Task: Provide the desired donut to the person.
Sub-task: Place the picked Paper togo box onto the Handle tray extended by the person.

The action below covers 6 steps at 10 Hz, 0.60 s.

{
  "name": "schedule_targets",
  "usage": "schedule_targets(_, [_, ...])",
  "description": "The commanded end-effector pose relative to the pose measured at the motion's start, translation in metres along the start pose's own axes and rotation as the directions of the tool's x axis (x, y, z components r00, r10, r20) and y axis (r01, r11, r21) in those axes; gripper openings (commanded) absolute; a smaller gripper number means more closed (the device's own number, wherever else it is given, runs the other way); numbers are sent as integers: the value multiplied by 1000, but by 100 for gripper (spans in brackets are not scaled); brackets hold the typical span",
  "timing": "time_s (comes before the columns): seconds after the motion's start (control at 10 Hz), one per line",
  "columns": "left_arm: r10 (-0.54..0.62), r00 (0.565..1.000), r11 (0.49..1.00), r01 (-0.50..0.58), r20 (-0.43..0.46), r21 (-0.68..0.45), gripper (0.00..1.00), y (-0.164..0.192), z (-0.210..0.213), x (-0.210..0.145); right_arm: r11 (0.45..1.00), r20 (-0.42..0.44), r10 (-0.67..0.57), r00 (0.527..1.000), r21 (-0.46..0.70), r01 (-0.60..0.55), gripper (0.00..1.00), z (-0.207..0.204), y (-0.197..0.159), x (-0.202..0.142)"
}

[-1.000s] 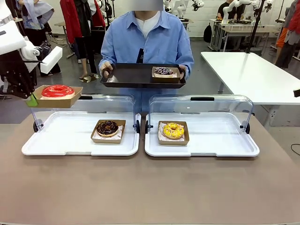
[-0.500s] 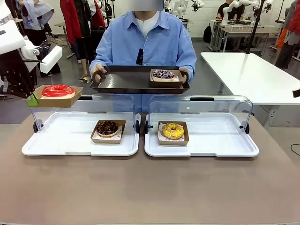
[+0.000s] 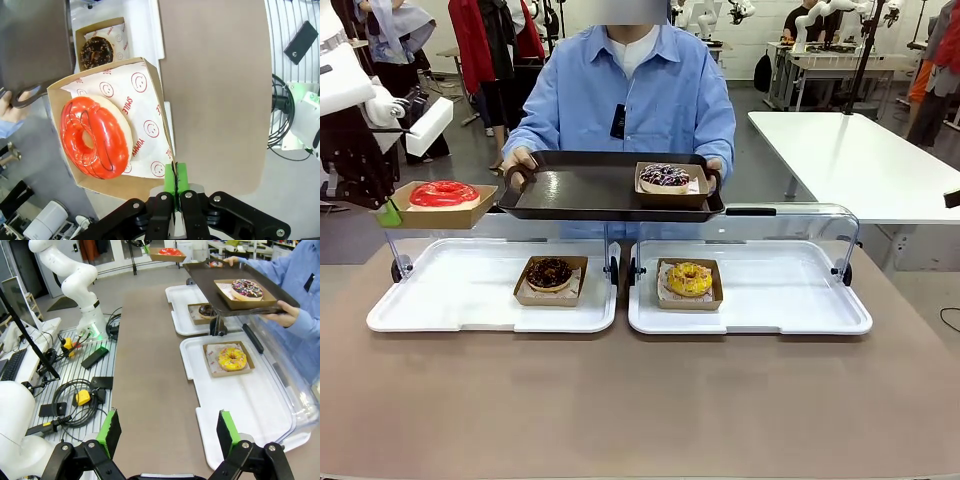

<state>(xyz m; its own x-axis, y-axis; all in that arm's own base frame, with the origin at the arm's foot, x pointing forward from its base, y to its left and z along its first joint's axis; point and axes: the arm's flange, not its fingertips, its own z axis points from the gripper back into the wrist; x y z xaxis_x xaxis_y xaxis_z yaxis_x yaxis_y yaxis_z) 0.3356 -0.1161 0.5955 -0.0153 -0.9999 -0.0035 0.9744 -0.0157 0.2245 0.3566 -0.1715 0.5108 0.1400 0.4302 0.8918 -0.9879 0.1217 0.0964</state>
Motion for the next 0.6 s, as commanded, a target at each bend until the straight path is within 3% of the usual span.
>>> schedule_targets(0.0, [47,999,999,-47,-7,24,1,14,11,11,1000,9,8,1000,4,-8,100,0,1,0])
schedule_targets(0.5, [66,998,998,-66,16,4,1,83,30,59,1000,9,8,1000,4,-8,100,0,1,0])
